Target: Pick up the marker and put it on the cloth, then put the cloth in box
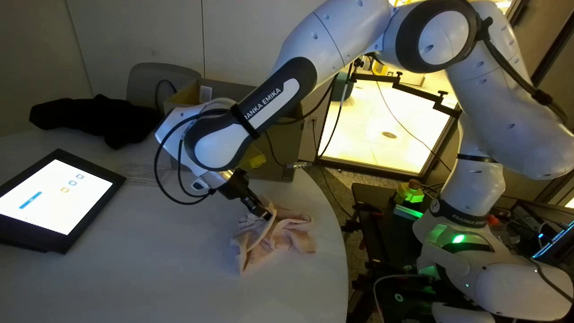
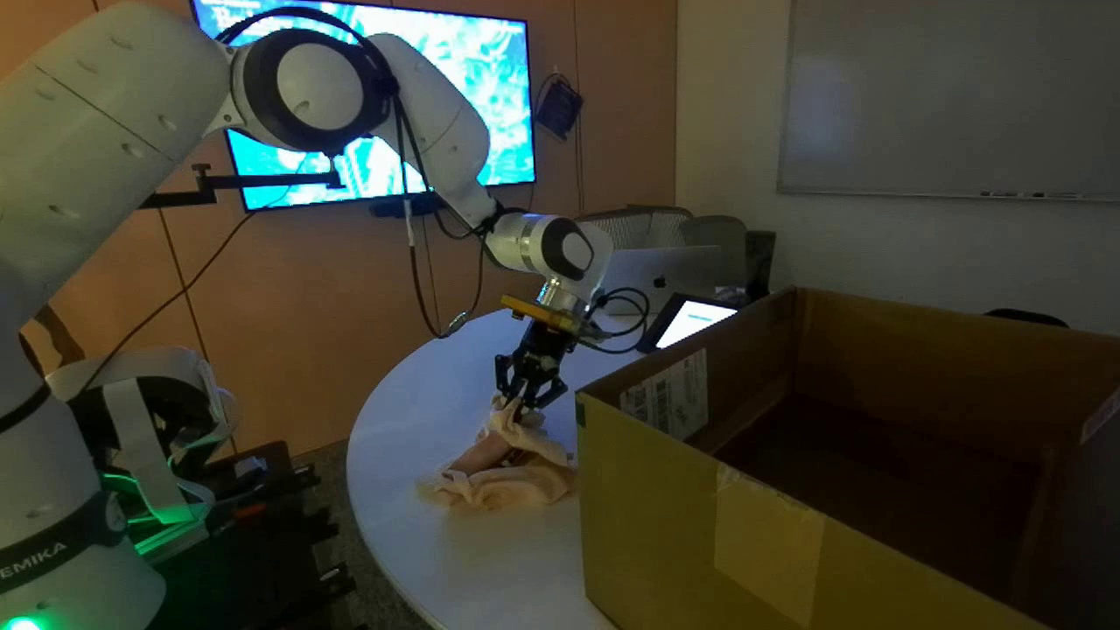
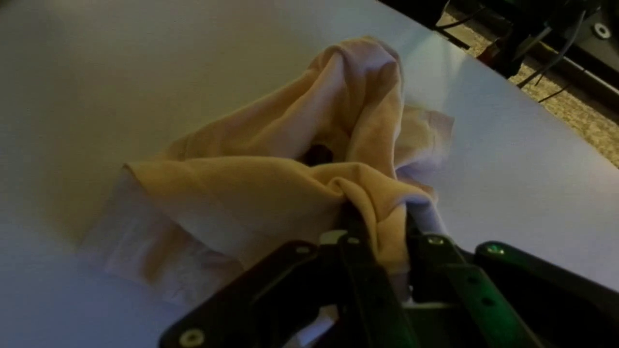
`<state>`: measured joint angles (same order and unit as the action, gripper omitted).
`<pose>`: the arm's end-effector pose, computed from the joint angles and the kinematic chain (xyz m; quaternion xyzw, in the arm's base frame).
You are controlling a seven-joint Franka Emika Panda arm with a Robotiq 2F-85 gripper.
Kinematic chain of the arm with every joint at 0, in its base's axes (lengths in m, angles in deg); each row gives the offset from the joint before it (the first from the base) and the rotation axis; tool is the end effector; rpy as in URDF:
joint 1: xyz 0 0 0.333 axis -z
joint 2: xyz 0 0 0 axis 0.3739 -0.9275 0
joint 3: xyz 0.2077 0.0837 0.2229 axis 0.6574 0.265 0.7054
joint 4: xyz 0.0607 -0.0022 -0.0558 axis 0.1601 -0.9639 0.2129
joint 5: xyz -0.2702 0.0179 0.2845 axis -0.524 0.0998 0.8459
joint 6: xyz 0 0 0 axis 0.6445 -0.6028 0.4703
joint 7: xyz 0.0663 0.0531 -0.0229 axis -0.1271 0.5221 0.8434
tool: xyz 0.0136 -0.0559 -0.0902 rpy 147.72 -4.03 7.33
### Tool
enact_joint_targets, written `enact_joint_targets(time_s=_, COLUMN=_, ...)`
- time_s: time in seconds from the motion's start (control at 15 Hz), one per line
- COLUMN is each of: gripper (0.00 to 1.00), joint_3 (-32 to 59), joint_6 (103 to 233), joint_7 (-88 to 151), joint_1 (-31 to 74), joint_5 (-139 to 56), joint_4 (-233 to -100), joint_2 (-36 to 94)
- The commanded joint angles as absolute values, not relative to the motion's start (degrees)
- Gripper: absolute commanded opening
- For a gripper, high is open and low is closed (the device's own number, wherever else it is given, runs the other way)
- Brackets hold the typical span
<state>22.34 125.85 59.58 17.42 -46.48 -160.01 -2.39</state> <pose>0.6138 0.0815 0.1426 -0.8903 -0.2866 0.3537 0.0110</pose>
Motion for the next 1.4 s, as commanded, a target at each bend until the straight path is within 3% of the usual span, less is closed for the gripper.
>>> enact_joint_targets(time_s=0.0, gripper=0.12, joint_3=23.38, joint_6=133.34, joint_7=58.53, joint_1=18.47, joint_5=-47.0, joint_4=-171.39, joint_2=2.94)
enact_joint_targets(time_s=0.2, gripper=0.13, joint_3=23.19, joint_6=141.64, joint_7=55.21, joint_1=18.18, joint_5=-46.38, joint_4=-177.32, joint_2=4.35)
enact_joint_targets(time_s=0.27, gripper=0.21, joint_3=23.17, joint_6=144.82, joint_7=53.83, joint_1=18.09, joint_5=-46.06, joint_4=-179.1, joint_2=4.8)
enact_joint_targets(time_s=0.33, gripper=0.4, joint_3=23.17, joint_6=146.96, joint_7=52.87, joint_1=18.06, joint_5=-45.89, joint_4=-180.7, joint_2=5.46)
enact_joint_targets(time_s=0.87, gripper=1.0, joint_3=23.24, joint_6=157.23, joint_7=53.2, joint_1=17.42, joint_5=-49.56, joint_4=-196.4, joint_2=18.79)
enact_joint_targets(time_s=1.33, gripper=1.0, joint_3=23.44, joint_6=171.08, joint_7=57.88, joint_1=19.17, joint_5=-53.33, joint_4=-204.48, joint_2=22.29)
